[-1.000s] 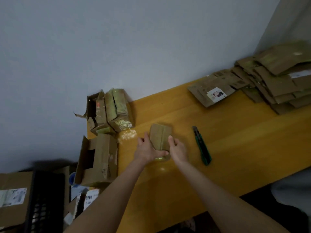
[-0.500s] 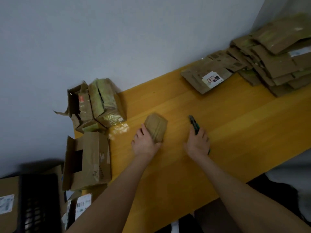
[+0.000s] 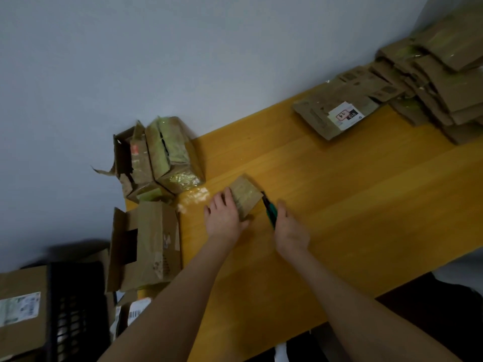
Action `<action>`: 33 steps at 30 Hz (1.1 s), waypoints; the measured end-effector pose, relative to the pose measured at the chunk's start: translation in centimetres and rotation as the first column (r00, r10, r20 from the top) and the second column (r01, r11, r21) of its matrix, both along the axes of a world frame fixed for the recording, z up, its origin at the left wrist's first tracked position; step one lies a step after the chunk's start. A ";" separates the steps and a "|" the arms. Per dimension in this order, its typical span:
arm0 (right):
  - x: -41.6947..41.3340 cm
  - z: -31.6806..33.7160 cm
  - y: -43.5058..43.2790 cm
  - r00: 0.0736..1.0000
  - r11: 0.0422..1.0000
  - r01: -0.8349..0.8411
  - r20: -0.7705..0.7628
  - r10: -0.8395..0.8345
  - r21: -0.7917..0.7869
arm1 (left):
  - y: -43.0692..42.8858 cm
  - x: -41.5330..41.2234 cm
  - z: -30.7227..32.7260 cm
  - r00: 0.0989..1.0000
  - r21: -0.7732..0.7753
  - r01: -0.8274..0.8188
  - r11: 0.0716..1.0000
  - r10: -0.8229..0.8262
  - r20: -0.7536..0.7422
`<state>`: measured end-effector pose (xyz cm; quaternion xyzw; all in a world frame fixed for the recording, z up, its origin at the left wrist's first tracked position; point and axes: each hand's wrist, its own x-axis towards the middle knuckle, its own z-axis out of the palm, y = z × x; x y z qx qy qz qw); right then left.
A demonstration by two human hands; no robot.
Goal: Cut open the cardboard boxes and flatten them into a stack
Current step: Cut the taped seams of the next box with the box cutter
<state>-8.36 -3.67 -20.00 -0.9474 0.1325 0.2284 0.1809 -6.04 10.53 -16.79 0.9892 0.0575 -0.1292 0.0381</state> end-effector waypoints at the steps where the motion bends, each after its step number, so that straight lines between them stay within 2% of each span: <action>1: 0.1 -0.3 0.1 0.999 0.999 0.041 -0.028 -0.041 0.025 | -0.1 0.3 -0.2 1.000 0.005 -0.023 1.000 0.023 -0.006; 3: 0.3 -0.6 0.0 0.977 0.968 0.201 -0.106 -0.187 0.149 | 0.1 0.6 -0.3 0.998 0.005 -0.046 0.999 0.046 -0.052; 4: 0.5 -0.6 -0.1 0.947 0.912 0.314 -0.157 -0.281 0.263 | 0.4 0.6 -0.2 0.996 -0.006 -0.049 0.999 0.048 -0.081; 6: 0.5 -0.4 -0.2 0.874 0.738 0.486 -0.247 -0.418 0.468 | 1.6 0.0 0.2 0.993 -0.035 -0.032 0.999 0.027 -0.117; 8: 0.3 0.4 -0.1 0.869 0.670 0.483 -0.218 -0.444 0.563 | 2.9 -1.0 0.8 0.994 -0.072 0.016 0.997 -0.024 -0.107; 11: -0.5 2.3 -0.3 0.927 0.744 0.341 -0.077 -0.366 0.574 | 4.4 -2.9 1.3 0.996 -0.141 0.042 0.989 -0.052 -0.071; 14: -2.2 4.1 -1.0 0.987 0.908 0.120 0.050 -0.152 0.402 | 4.9 -4.2 1.4 0.997 -0.189 0.040 0.981 -0.053 -0.062; 16: -3.3 4.9 -1.5 0.995 0.960 -0.012 0.102 -0.017 0.280 | 5.0 -4.3 1.5 0.998 -0.207 0.035 0.978 -0.046 -0.049; 18: -4.0 5.5 -1.8 0.990 0.973 -0.076 0.136 0.046 0.220 | 5.0 -4.1 1.6 0.997 -0.214 0.056 0.975 -0.068 -0.048; 21: -4.2 6.0 -1.9 0.984 0.971 -0.092 0.170 0.054 0.222 | 5.0 -4.0 1.6 0.995 -0.230 0.070 0.971 -0.083 -0.048; 27: -3.8 6.4 -1.5 0.974 0.963 -0.205 0.137 0.183 0.172 | 4.9 -4.1 1.2 0.994 -0.264 0.082 0.961 -0.098 -0.049; 30: -3.7 6.2 -1.4 0.982 0.977 -0.080 0.183 0.044 0.196 | 5.1 -4.1 1.2 0.994 -0.276 0.080 0.958 -0.096 -0.044; 33: -3.8 6.2 -1.3 0.989 0.978 -0.090 0.135 0.064 0.189 | 5.4 -4.2 1.2 0.995 -0.288 0.065 0.955 -0.083 -0.051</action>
